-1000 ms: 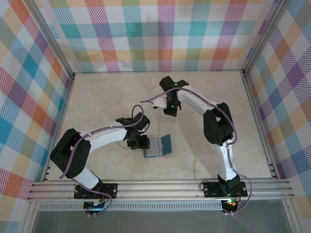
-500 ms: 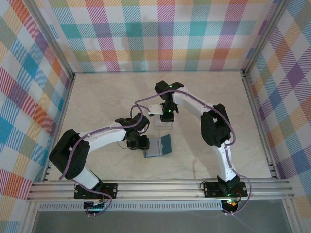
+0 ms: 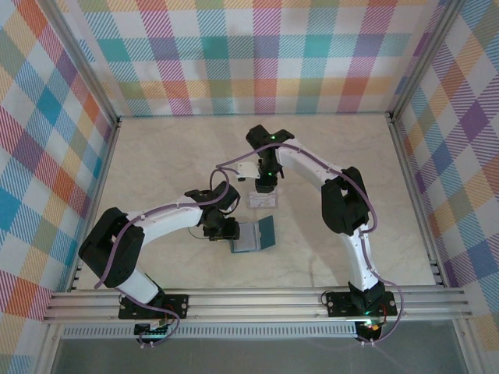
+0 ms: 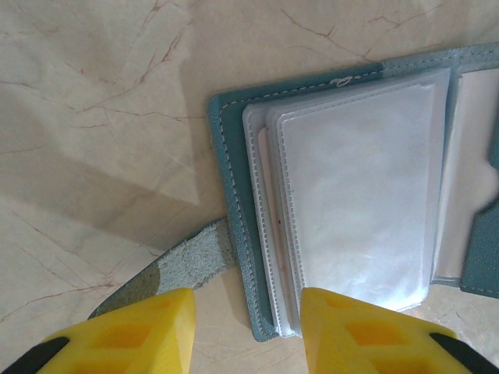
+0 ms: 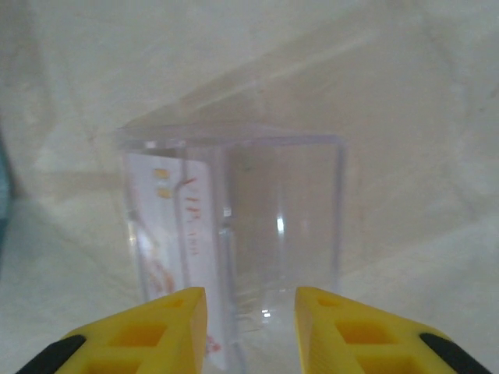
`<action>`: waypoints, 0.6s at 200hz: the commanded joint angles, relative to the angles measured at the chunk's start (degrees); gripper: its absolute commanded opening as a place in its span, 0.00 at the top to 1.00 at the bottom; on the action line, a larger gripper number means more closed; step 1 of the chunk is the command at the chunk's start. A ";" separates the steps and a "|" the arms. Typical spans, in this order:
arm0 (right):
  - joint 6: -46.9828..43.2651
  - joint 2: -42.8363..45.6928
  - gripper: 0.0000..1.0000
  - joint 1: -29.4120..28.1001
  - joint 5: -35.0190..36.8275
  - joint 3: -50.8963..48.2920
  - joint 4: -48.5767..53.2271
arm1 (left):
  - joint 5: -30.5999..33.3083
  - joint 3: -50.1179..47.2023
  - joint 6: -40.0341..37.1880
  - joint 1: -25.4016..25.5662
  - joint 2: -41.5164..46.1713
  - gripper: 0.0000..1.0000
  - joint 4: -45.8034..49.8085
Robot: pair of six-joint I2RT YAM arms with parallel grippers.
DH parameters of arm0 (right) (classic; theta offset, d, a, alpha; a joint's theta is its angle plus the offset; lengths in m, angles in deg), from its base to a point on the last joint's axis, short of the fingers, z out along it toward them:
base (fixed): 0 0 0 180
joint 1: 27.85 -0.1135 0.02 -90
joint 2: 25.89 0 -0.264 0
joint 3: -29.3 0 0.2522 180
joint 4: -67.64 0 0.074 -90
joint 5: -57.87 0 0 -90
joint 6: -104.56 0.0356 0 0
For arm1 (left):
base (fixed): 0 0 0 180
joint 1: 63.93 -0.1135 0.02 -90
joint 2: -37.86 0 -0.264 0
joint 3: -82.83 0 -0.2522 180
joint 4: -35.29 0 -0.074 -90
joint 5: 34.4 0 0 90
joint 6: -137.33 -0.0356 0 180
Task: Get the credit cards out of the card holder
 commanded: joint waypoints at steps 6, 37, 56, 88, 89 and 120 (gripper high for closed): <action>1.19 1.78 0.63 -0.29 2.64 -1.91 -4.87 | 1.22 -0.72 0.47 0.36 1.00 0.60 0.85; 1.98 2.04 0.62 -0.29 2.26 -4.84 -7.49 | 0.96 -0.89 0.65 0.34 0.80 0.60 0.49; 2.48 1.79 0.59 -0.34 3.12 -6.06 -9.23 | 1.06 -0.85 0.68 0.36 0.85 0.60 0.58; 3.27 2.13 0.58 -0.38 4.33 -7.10 -12.24 | 1.28 -0.67 0.51 0.36 0.90 0.60 0.90; 3.28 2.18 0.58 -0.38 4.33 -7.10 -12.30 | 1.25 -0.67 0.51 0.36 0.93 0.60 0.92; 3.76 4.02 0.58 -0.73 4.11 -7.74 -12.02 | 1.30 -0.59 0.67 0.35 1.10 0.60 0.94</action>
